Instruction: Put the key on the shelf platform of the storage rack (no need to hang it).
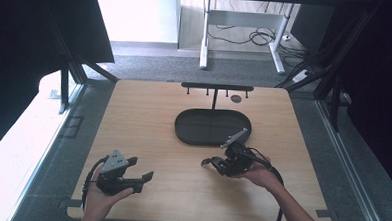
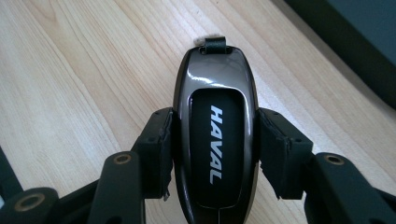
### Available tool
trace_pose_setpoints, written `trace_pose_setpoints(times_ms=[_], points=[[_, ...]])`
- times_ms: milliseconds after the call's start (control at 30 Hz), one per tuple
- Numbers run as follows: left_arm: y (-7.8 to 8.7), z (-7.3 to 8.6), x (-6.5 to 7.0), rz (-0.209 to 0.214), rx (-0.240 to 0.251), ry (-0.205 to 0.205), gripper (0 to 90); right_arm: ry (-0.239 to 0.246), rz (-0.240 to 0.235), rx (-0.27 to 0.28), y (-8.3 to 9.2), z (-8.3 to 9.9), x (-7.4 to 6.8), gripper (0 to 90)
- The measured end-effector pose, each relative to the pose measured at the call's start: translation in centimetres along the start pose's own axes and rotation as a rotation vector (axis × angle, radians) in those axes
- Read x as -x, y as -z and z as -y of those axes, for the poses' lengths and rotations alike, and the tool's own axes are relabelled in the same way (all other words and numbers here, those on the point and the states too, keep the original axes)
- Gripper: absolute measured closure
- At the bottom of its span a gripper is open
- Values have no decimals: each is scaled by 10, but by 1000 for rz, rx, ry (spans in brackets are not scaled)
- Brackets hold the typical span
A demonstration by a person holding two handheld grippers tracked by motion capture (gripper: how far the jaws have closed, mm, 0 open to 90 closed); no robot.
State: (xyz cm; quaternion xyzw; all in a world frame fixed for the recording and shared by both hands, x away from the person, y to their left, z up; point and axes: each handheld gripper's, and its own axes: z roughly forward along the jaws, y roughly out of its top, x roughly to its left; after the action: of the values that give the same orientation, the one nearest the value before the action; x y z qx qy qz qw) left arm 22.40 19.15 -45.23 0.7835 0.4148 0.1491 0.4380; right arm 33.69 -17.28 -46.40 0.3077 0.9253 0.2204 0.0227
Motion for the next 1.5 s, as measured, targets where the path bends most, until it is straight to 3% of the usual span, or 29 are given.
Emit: trace_pose_setpoints(times_ms=[833, 1500], points=[[-1, 1, -1, 0, -2, 4, 246, 10, 0, 72, 30, -11, 8, 496], [-2, 1, -2, 1, -5, 4, 245, 14, 16, 99, 40, -32, 15, 496]])
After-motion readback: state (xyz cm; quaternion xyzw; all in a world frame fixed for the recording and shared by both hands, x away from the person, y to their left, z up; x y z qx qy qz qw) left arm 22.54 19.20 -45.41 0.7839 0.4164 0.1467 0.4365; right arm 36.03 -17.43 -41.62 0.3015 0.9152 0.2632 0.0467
